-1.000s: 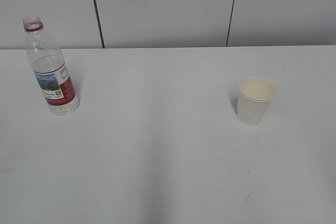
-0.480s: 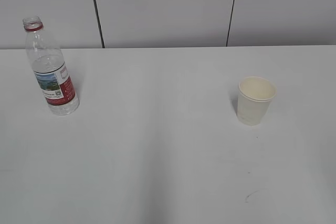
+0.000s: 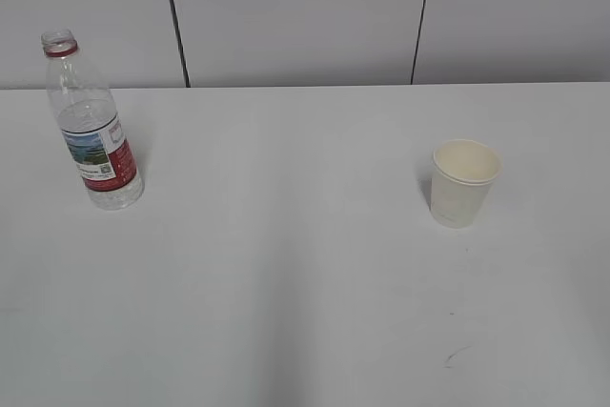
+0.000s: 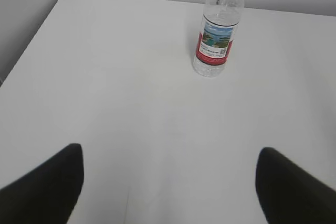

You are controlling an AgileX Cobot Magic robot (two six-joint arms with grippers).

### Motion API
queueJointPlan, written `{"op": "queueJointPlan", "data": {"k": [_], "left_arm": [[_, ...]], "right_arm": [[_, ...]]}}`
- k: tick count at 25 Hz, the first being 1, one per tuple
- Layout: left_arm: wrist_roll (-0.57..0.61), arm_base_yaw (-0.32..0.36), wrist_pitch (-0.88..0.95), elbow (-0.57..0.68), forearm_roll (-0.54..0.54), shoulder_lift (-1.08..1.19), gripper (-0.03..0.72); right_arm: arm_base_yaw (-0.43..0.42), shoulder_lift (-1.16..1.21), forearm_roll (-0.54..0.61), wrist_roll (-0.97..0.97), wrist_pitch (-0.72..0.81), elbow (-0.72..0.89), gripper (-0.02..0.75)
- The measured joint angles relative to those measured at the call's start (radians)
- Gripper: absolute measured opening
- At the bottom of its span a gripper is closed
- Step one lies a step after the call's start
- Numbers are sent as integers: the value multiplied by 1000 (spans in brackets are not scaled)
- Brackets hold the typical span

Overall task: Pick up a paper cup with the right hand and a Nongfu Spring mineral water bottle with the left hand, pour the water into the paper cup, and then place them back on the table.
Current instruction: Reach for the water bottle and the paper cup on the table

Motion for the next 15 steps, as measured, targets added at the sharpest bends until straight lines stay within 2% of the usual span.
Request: {"op": "queueJointPlan", "data": {"k": [9,15], "left_arm": [[0,0,0,0,0,0,595],[0,0,0,0,0,0,595]], "right_arm": [[0,160,2,0,-277,-26,582],[0,291,-4,0,-560,-26,582]]}}
